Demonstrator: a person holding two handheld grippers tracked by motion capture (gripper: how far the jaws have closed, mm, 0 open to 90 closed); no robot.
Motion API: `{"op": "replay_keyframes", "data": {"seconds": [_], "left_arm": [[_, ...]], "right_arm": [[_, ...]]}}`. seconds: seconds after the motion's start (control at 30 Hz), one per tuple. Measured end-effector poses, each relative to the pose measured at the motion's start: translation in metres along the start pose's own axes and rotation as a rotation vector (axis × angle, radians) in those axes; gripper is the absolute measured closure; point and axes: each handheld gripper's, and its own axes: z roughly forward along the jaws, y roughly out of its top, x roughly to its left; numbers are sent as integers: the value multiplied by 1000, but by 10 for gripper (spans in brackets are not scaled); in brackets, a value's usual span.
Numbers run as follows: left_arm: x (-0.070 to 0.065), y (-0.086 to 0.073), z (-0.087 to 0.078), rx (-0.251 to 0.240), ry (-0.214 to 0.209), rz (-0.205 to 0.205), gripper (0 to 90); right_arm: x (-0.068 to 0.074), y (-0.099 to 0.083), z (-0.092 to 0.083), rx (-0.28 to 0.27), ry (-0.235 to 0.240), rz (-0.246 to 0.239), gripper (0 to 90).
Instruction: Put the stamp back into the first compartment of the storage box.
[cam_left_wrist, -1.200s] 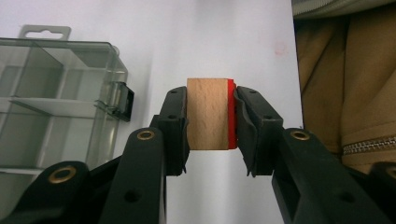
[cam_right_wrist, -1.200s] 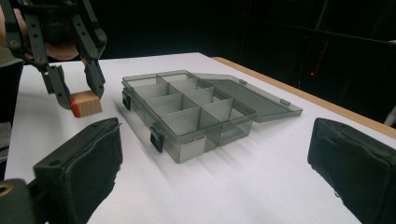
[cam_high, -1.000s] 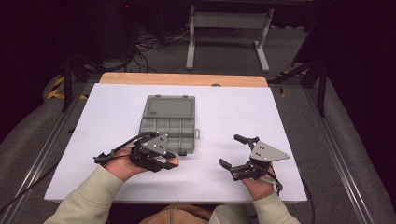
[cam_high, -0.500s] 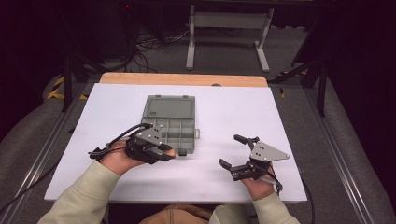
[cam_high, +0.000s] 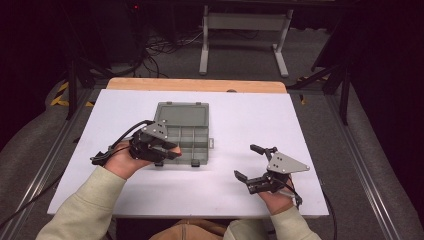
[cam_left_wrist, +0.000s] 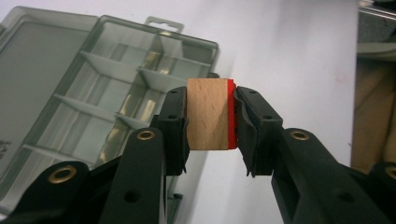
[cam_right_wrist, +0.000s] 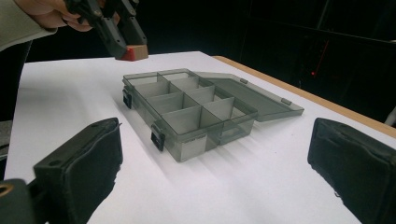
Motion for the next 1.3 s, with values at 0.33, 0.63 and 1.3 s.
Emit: {"op": "replay_keyframes", "data": {"seconds": [0.33,0.63,1.3], "left_arm": [[16,-5,-7,-27,86,-84,662],[27,-9,-7,-53,164,-198,662],[63,-22,-4,-55,267,-507,663]], "right_arm": [[0,0,0,1,1,-2,35],[0,0,0,1,2,-3,35],[0,0,0,-1,3,1,35]]}}
